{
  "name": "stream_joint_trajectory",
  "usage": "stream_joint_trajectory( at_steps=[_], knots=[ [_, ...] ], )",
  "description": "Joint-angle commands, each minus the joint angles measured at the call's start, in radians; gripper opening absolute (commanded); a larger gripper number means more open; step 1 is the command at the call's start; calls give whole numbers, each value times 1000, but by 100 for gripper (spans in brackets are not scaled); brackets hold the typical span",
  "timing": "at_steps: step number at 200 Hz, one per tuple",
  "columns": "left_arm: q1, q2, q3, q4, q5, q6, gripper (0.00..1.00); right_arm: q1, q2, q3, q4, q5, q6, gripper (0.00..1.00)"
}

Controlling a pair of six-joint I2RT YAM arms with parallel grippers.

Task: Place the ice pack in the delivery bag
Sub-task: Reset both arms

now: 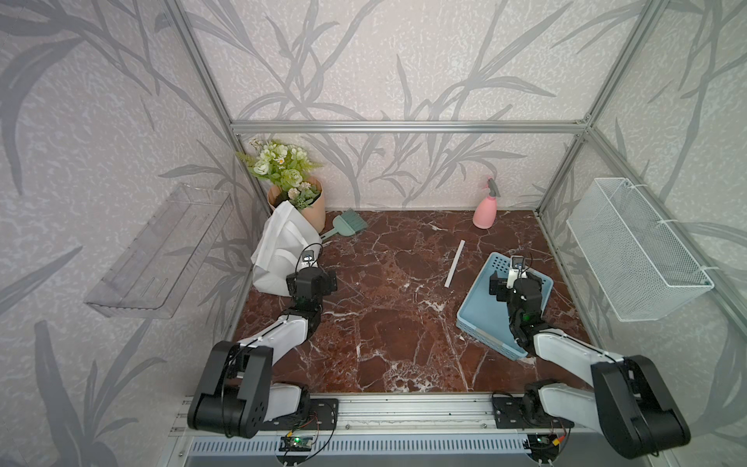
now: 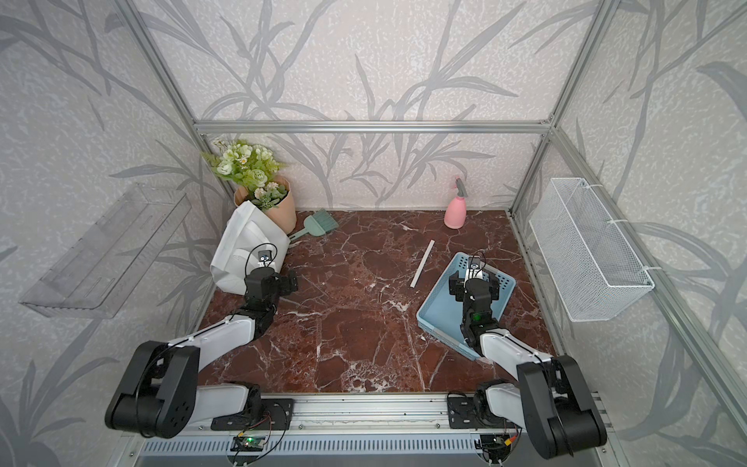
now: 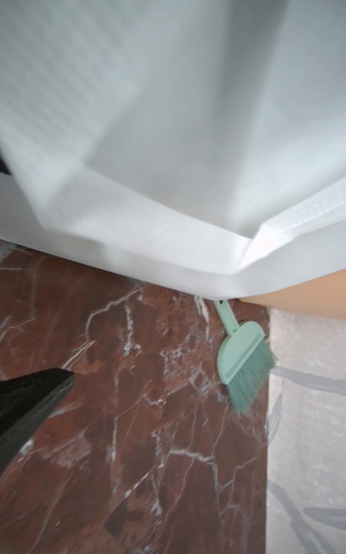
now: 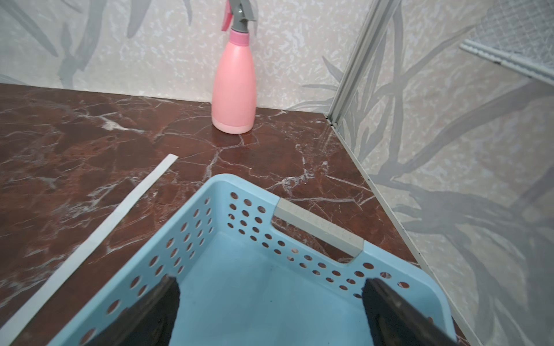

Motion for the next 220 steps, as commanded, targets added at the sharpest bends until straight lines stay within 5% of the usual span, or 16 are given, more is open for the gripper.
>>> stream_joint_trajectory(
  at_steps=[1, 31, 82, 139, 158, 183, 220],
  knots=[
    [11, 71, -43, 303, -40, 78, 100, -45, 10, 66, 40, -136, 23, 99],
    [14, 156, -111, 521, 1, 94, 100, -102, 35, 49, 140, -258, 51, 99],
    [33, 140, -107, 482, 48, 81, 100, -118, 41, 62, -30, -284, 83, 99],
    [50, 139, -113, 486, 88, 74, 100, -118, 336, -47, 504, -377, 30, 99],
    [67, 134, -150, 545, 156, 79, 100, -127, 282, -2, 331, -358, 55, 99],
    [74, 168, -214, 694, 163, 76, 100, -136, 292, 29, 290, -364, 66, 99],
    [74, 162, -211, 678, 164, 75, 100, -135, 302, 35, 299, -339, 68, 99]
  ],
)
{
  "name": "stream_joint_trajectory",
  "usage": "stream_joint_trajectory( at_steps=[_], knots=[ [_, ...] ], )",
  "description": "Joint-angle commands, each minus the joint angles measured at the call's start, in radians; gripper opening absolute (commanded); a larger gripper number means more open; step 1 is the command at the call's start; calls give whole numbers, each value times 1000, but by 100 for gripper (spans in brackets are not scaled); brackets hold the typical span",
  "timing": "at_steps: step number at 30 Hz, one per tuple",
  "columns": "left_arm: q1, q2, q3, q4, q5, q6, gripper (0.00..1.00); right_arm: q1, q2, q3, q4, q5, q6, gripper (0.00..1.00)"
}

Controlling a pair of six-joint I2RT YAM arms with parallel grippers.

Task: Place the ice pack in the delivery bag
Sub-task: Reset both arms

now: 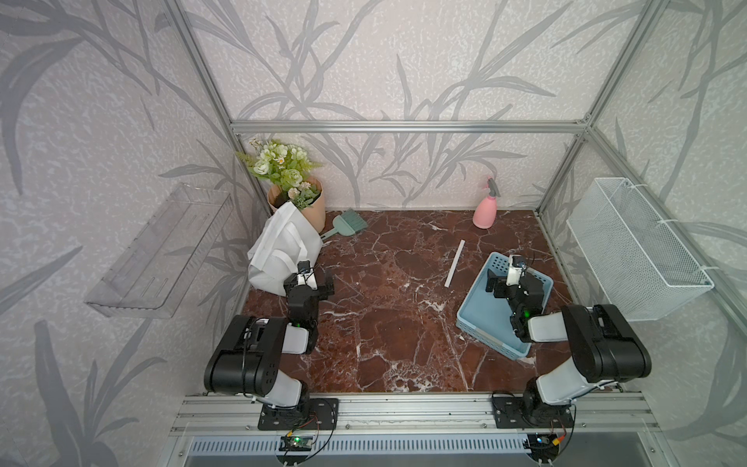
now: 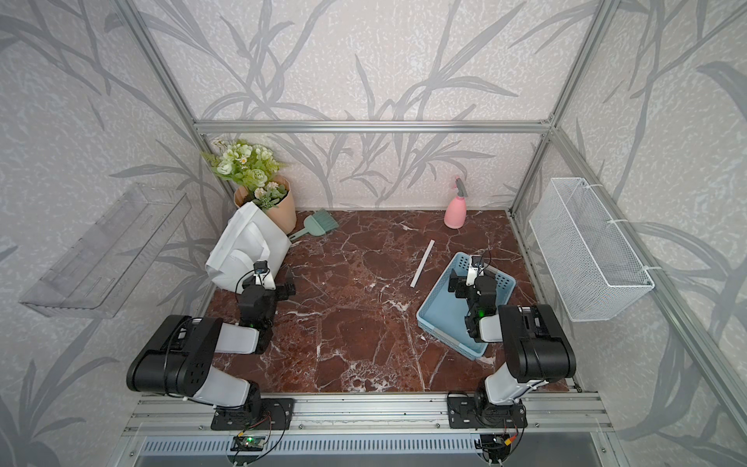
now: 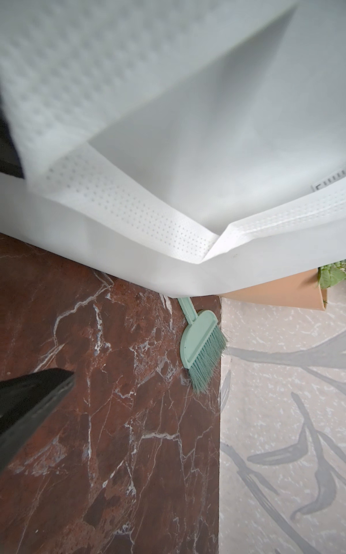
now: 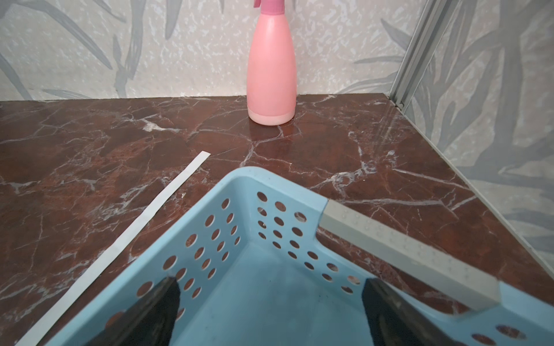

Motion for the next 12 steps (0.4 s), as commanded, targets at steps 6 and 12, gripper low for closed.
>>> stream_joint_trajectory(
  at_steps=[6, 12],
  knots=[
    [6, 7, -5, 67, 11, 7, 100, -2, -8, 27, -25, -21, -5, 99],
    [6, 6, -5, 67, 10, 7, 100, -2, -8, 32, -34, -26, -3, 99]
  ],
)
